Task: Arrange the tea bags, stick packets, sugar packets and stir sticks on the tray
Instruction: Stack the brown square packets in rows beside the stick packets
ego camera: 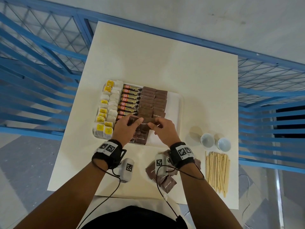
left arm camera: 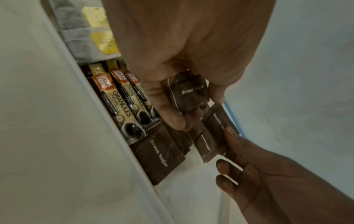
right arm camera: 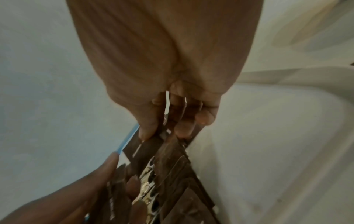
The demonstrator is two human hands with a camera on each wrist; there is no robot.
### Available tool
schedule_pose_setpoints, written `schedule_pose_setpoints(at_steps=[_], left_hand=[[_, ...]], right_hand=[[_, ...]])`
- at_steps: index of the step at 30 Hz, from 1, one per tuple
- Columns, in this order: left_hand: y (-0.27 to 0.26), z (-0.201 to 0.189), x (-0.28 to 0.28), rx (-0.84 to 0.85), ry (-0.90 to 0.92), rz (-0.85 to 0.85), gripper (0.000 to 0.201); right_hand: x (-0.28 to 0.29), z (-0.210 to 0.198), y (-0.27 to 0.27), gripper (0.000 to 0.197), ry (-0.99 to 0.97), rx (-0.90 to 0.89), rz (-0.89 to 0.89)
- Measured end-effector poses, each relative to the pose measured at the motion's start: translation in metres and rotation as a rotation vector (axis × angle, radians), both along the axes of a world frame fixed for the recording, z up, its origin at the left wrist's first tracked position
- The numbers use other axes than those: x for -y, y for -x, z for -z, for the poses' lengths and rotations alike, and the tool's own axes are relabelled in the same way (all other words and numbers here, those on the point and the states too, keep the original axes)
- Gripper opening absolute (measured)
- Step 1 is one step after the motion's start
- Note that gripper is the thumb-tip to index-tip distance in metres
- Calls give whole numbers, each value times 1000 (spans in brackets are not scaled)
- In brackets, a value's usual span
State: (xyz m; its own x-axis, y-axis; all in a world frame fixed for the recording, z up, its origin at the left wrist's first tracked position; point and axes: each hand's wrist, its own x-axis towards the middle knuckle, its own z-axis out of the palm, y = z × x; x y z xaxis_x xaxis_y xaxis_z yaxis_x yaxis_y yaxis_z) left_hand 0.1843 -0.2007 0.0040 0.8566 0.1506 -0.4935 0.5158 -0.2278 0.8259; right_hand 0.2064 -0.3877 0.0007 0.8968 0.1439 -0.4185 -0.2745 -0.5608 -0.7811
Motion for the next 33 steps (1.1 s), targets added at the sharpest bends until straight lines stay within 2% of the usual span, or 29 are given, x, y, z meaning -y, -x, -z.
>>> schedule_pose_setpoints(at_steps=[5, 7, 23, 27, 33], left_hand=[[4, -2, -1, -97, 97, -12, 16], [6, -1, -3, -122, 114, -16, 17], [8, 3, -6, -166, 148, -44, 15], [10, 5, -7, -174, 183, -38, 8], [11, 8, -8, -179, 264, -36, 39]], right_hand=[[18, 13, -4, 10, 88, 35, 280], [22, 18, -5, 16, 154, 31, 328], [12, 27, -11, 21, 221, 36, 406], [12, 28, -10, 23, 224, 41, 405], [14, 24, -10, 24, 221, 32, 416]])
